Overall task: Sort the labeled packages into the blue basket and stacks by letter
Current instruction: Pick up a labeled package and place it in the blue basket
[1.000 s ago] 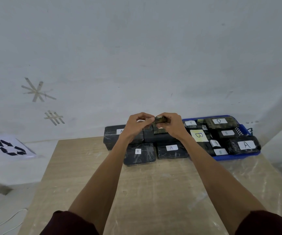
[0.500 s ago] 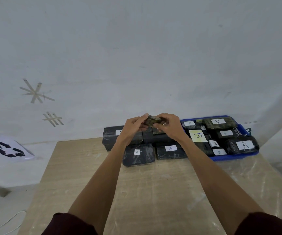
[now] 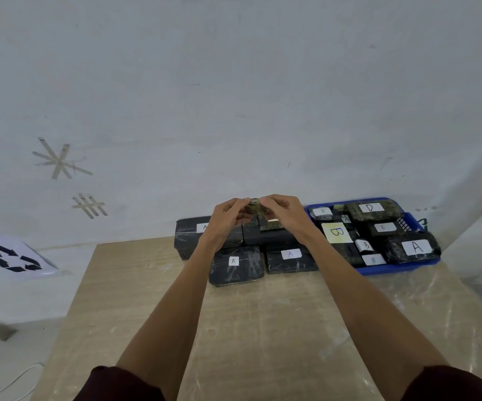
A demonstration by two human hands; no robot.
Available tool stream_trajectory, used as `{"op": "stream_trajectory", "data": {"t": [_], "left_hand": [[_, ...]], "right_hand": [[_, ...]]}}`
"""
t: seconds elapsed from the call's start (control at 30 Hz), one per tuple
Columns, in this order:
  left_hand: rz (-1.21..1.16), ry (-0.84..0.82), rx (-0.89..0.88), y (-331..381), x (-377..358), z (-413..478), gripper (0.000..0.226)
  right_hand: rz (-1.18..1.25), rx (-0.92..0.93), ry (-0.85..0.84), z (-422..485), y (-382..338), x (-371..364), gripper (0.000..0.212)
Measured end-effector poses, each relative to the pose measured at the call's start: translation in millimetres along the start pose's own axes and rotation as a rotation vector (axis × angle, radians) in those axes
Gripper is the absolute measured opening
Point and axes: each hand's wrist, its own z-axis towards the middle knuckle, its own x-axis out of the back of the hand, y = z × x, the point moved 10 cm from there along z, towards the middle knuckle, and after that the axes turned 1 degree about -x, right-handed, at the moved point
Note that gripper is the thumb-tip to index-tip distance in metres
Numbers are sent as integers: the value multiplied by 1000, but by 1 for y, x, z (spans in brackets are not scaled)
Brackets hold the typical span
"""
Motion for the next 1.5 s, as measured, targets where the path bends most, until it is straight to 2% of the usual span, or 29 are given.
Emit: {"op": "stream_trajectory", "data": {"t": [0.23, 0.47, 0.7, 0.97, 1.17, 1.37, 1.5], "left_hand": [[-9, 43, -32, 3, 12, 1, 20], [-77, 5, 11, 5, -1, -2, 29], [-197, 1, 21, 2, -4, -5, 22], [-243, -30, 21, 6, -11, -6, 18], [-213, -9, 13, 7, -7, -2, 22], [1, 59, -72, 14, 1, -5, 40], [46, 49, -99, 18, -2, -6, 38]], "right_hand": [[9, 76, 13, -5, -5, 9, 20], [68, 142, 107, -10, -13, 15, 18], [105, 75, 82, -13, -10, 14, 17], [71, 126, 113, -15, -19, 20, 15], [82, 129, 122, -16, -20, 20, 18], [136, 50, 169, -16, -2, 23, 15], [91, 78, 184, -17, 0, 25, 16]]}}
